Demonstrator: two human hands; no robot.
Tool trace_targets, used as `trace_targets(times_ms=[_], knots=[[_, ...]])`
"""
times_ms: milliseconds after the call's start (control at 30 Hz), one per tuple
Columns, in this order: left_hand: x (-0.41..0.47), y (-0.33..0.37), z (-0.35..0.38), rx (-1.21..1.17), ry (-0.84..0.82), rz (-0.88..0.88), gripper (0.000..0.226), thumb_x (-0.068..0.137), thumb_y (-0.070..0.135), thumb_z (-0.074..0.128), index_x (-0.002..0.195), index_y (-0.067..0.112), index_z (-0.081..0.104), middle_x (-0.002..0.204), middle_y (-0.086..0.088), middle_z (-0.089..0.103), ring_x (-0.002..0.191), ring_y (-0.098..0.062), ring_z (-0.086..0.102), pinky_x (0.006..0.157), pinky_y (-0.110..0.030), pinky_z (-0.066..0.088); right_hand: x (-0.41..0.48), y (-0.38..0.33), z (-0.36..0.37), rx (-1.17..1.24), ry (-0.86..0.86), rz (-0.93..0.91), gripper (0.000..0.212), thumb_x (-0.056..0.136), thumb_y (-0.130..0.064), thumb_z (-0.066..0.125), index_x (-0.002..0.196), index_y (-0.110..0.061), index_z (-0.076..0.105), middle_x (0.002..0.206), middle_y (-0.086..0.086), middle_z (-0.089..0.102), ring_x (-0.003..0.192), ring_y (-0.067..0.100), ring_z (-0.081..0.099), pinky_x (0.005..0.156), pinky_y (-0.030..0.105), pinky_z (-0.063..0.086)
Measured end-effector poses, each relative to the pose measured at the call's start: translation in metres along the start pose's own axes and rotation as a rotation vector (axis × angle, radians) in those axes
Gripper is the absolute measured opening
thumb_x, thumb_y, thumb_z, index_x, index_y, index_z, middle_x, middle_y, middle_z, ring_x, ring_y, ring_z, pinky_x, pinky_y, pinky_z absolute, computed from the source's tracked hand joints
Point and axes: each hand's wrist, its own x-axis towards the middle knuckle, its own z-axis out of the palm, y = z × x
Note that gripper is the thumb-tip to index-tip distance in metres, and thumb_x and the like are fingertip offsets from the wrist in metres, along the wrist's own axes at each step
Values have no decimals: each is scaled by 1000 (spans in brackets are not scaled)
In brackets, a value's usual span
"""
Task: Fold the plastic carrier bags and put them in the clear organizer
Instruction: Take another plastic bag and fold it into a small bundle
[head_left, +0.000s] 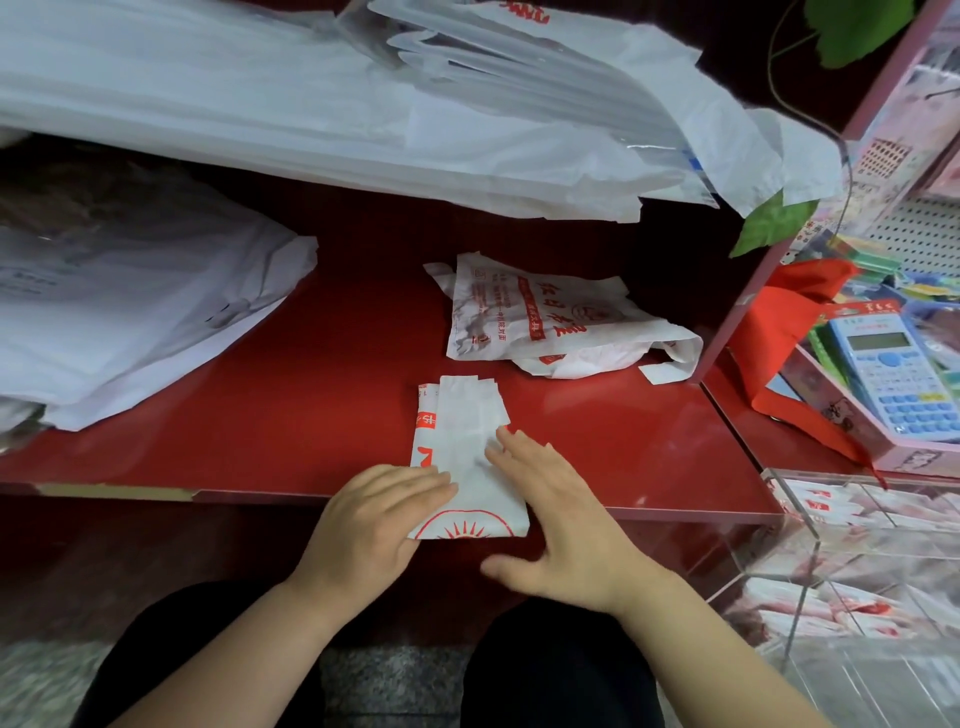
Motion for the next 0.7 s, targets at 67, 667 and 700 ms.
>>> trace_targets(times_ms=[67,667,700], knots=[[0,2,-2,-29,49,10,32,70,9,48,93,12,70,88,-4,73,92,-10,56,87,-21,37,-2,6,3,-202,-32,-71,79,68,-55,53,138,-22,36,144,-3,36,134,8,26,114,24,8],[19,20,3,-310,160,-718,35,77,46,59,83,14,73,76,3,72,85,-22,64,80,-37,48,15,-13,13,326,492,512,36,84,-27,60,52,-31,42,51,-18,51,54,8,42,70,29,35],[20,21,5,-317,176,-765,23,82,35,64,91,15,71,79,1,72,88,-25,64,82,-40,47,20,-15,14,341,523,565,31,84,-24,60,56,-30,48,50,-13,52,55,11,45,74,34,38]])
